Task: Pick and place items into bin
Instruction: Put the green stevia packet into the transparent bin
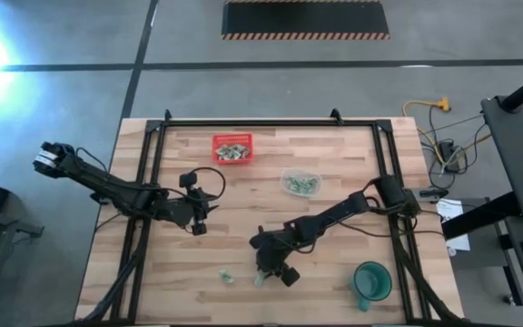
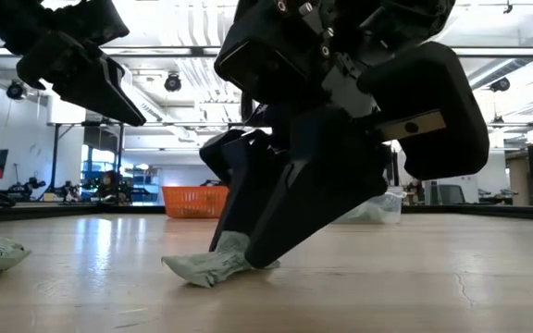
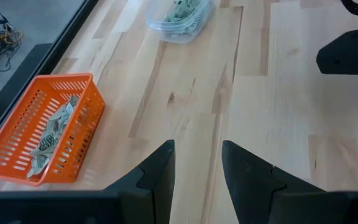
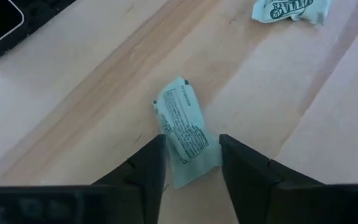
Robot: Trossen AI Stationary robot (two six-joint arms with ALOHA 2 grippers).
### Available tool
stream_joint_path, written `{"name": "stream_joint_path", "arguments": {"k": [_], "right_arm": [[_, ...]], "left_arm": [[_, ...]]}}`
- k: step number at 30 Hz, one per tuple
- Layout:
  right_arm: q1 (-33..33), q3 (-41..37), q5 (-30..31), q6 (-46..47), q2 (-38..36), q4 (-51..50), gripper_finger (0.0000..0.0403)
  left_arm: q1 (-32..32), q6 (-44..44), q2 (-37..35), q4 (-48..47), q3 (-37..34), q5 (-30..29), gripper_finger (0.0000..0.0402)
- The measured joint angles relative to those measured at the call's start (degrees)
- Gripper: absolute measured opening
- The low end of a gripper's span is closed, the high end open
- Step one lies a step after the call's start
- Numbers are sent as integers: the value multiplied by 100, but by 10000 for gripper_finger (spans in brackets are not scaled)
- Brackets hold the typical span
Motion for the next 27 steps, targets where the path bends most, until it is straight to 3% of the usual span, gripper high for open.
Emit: {"name": "stream_joint_path", "arguments": {"k": [13,19,27], "right_arm": [[0,0,-20,-233,-24,-38,18],[0,-2,4,-258,-174,-149,10],[0,-3,1170,-417,-755,-1157,9]], "left_arm": [[2,-11,0,-11,-7,11,116],[2,-20,0,-14,-27,11,116],[2,-28,2,-15,-63,13,116]]}}
